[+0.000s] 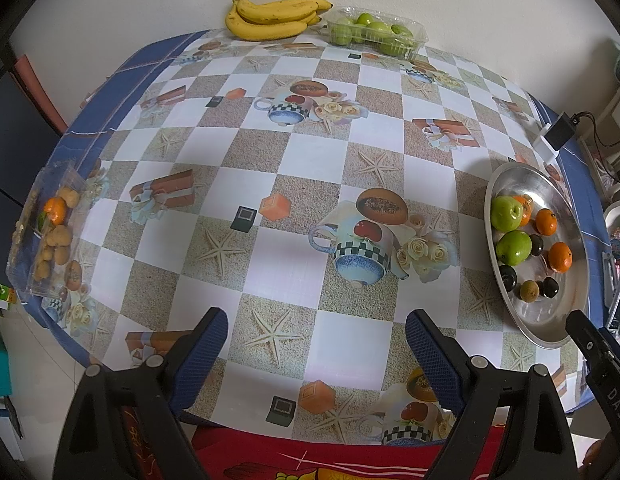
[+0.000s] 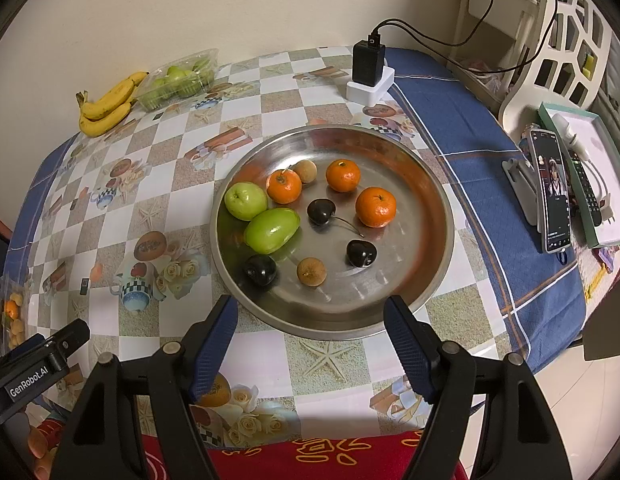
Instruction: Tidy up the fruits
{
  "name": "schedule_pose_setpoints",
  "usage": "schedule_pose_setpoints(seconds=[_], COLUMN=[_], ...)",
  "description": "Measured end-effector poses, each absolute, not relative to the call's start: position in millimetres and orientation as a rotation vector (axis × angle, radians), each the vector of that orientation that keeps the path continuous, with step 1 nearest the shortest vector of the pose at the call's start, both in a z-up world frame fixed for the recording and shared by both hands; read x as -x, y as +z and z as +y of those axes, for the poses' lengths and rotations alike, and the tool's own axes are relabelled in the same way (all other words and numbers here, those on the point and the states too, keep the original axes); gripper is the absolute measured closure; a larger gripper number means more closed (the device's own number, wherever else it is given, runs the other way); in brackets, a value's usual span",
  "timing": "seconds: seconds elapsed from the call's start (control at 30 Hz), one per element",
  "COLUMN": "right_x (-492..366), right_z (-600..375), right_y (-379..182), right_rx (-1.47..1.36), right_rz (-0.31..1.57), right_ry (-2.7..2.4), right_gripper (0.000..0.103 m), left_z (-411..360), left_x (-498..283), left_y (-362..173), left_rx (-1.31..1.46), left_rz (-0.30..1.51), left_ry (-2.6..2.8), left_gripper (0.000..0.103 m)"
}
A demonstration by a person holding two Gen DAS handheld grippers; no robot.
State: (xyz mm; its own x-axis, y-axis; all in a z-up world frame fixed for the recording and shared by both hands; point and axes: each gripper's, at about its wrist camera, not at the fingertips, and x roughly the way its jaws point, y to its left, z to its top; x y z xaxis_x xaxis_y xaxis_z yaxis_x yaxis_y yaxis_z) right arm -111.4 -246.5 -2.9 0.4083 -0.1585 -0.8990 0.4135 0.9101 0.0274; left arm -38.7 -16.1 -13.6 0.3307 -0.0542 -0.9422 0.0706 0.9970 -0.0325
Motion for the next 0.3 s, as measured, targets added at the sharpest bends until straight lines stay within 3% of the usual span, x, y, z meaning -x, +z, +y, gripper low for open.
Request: schedule_pose_setpoints(seconds=[0.3], right_x=[111.2], right_z=[-244.4], right_y=[-3.6], right_rx=[-0.265], right_rz=[1.097], right_ry=[-0.370], right_gripper=[0.027], left_z=[-7.7], left_x=[38.2], left_y=[-12.1], left_rx=[0.014], left_rz=[1.224], left_ry=[-0.076], left_gripper=[0.012])
